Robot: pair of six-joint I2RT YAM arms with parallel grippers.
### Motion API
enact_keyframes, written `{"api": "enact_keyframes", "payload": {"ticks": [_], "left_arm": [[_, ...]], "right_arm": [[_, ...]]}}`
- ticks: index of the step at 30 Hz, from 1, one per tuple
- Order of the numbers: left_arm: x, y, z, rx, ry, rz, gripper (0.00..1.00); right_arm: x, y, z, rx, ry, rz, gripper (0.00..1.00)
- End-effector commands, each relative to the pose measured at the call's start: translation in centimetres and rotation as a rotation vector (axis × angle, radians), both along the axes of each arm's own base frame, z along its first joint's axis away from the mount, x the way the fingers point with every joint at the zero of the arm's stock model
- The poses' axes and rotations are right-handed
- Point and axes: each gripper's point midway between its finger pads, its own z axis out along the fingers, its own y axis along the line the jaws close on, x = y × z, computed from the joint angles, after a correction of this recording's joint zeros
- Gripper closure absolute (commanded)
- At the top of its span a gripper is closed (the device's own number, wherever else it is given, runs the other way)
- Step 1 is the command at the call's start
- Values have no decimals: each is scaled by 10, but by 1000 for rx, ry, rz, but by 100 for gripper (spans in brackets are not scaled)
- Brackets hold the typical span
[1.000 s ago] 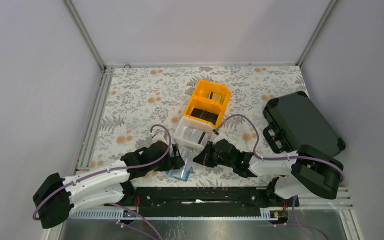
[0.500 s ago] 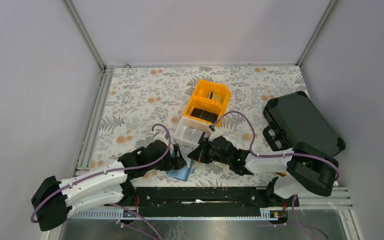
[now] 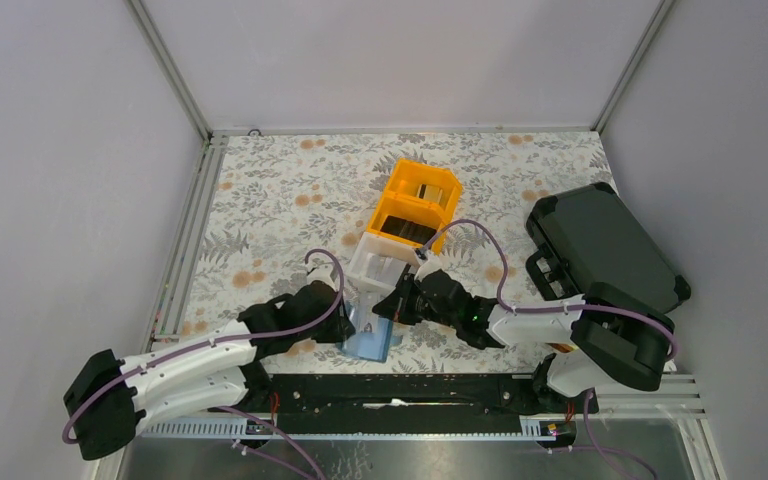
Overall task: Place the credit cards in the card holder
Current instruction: Insert the credit card into the card holder.
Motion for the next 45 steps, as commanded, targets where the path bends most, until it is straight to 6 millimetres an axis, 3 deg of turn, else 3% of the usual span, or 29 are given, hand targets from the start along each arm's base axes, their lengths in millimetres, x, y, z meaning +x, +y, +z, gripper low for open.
{"api": "enact_keyframes", "payload": {"ticks": [1,5,11,15,19,27,30,35,40,45], "left_arm": [[2,7,-2,48,-2,18,78],[2,9,-5,55,7,30,87],[1,8,-21,6,24,84,93],[0,-3,-32,-90,51,125,93],[1,-2,-36,-99,51,147,85],[0,3,-39,-50,57,132,52],[0,6,-41,-11,54,117,49],[-1,11,-47,53,65,98,48],[0,19,-48,118,67,96,32],[0,24,-48,151,70,107,32]], "right_arm": [[5,9,24,38,-63,4,100],[5,-2,21,6,-70,-16,100],[-3,-25,17,-24,-60,-40,100],[-15,-34,3,-17,-8,-32,100],[-24,-39,-11,-23,46,-22,100],[-23,-39,-23,-59,66,-28,100],[-22,-43,-36,-92,97,-56,100],[-21,-43,-39,-97,102,-61,100],[-21,-37,-41,-79,114,-56,100],[-20,-36,-42,-70,121,-69,100]]}}
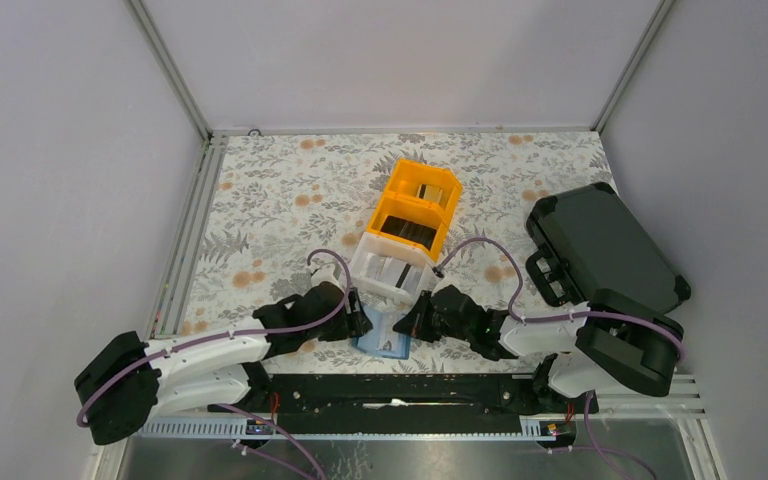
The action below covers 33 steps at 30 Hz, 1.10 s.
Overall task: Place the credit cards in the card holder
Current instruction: Insert the credit card into the card holder.
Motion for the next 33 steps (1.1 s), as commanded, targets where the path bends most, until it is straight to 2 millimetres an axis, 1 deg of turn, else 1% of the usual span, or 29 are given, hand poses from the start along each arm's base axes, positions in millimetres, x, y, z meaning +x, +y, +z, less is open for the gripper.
{"api": "enact_keyframes", "payload": {"ticks": [1,2,5,6,10,15,19,28,29,33], "left_arm": [[-13,38,-27,194,53,9,33],[-13,39,-27,197,54,10,36],[-13,42,-26,209,51,16,51],[-12,43,-26,212,47,17,53],[-13,49,-26,226,36,16,55],[-17,47,-28,205,39,-2,67],[-19,47,-30,199,45,-4,74],[-19,45,-32,203,51,-13,76],[-19,45,-32,203,51,-14,77],[-19,45,-32,202,51,-14,78]], "right_arm": [[6,8,8,34,-16,-26,100],[7,9,10,40,-19,-28,100],[8,10,12,57,-17,-36,100],[8,11,12,61,-17,-38,100],[8,9,10,63,-9,-48,100],[9,10,10,63,-14,-48,100],[11,13,12,84,-22,-37,100],[14,22,11,98,-24,-14,100],[10,23,11,106,-15,4,100],[12,22,15,118,-19,-3,100]]}}
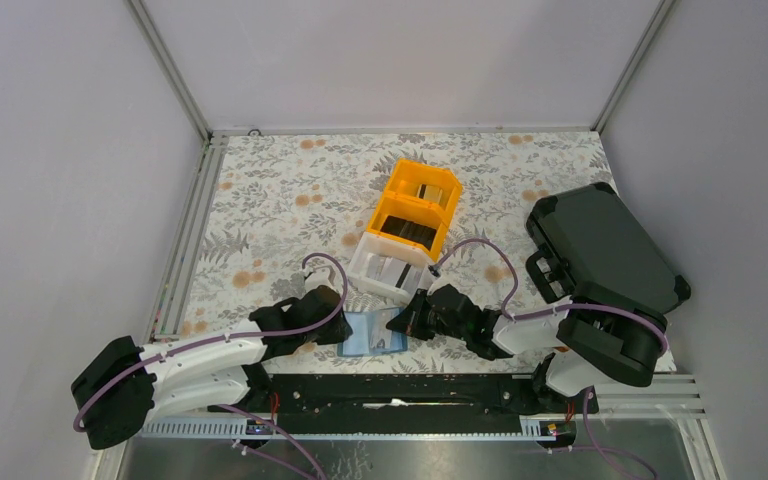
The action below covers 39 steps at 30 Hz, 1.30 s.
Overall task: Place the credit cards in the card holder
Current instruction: Insert the credit card into the card holder.
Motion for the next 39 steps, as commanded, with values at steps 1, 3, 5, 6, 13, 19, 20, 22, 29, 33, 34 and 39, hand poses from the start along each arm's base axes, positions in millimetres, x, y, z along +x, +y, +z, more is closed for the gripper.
{"api": "enact_keyframes", "payload": {"ticks": [1,3,5,6,13,19,20,22,29,33,34,39], "left_arm": [[-13,19,-20,89,53,-16,78],[-13,19,-20,86,53,-15,78],[-14,19,-20,87,54,-16,78],[-14,19,-20,87,54,-17,78],[-14,19,-21,85,55,-16,80],[-14,19,-21,85,55,-15,80],[-14,19,-21,85,56,-16,80],[-14,19,-21,84,57,-16,80],[-15,18,-20,79,56,-16,80],[-15,19,-21,80,57,-18,81],[-15,19,-21,80,56,-18,81],[-15,19,-21,80,56,-17,81]], "right_arm": [[7,7,14,44,-28,-1,100],[8,8,17,55,-30,-2,100],[9,9,19,64,-33,-1,100],[9,10,21,67,-34,-1,100],[13,12,32,93,-51,-7,100],[11,18,34,109,-52,20,100],[10,20,35,116,-50,30,100],[10,23,33,116,-46,38,100],[8,25,20,91,-21,52,100],[6,21,11,64,-4,44,100],[6,20,10,61,-4,42,100],[8,15,8,22,-18,36,100]]}}
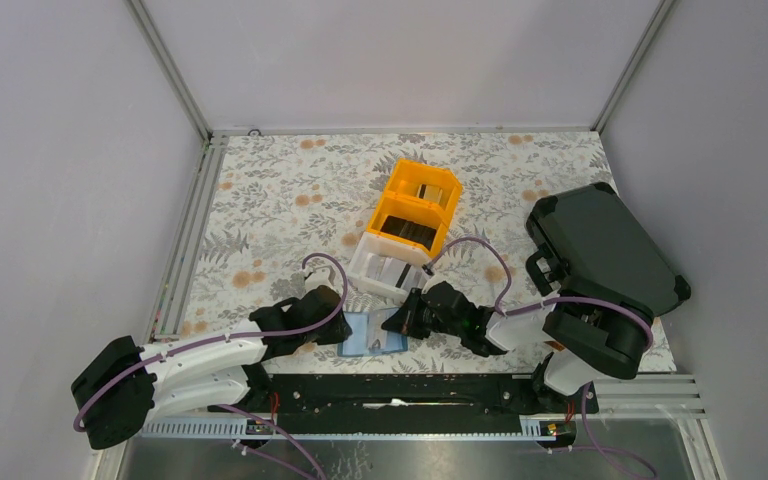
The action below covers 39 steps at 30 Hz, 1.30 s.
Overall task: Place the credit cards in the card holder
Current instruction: Insert the credit card into the card holder.
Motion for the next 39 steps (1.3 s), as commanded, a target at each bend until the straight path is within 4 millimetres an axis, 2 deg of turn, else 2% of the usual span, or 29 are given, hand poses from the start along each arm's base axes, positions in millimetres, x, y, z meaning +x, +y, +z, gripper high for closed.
{"api": "enact_keyframes", "payload": {"ticks": [1,14,23,32,39], "left_arm": [[-15,19,-20,83,55,-17,81],[-15,19,-20,77,54,-17,83],[-15,18,-19,69,55,-19,83],[-16,17,-19,60,57,-18,84],[-16,15,-18,48,56,-21,81]], "right_arm": [[7,2,8,-8,-39,-3,100],[8,1,10,-34,-66,-2,100],[2,12,3,-44,-45,43,100],[-5,8,-8,-79,2,48,100],[-12,13,-15,-91,43,91,100]]}}
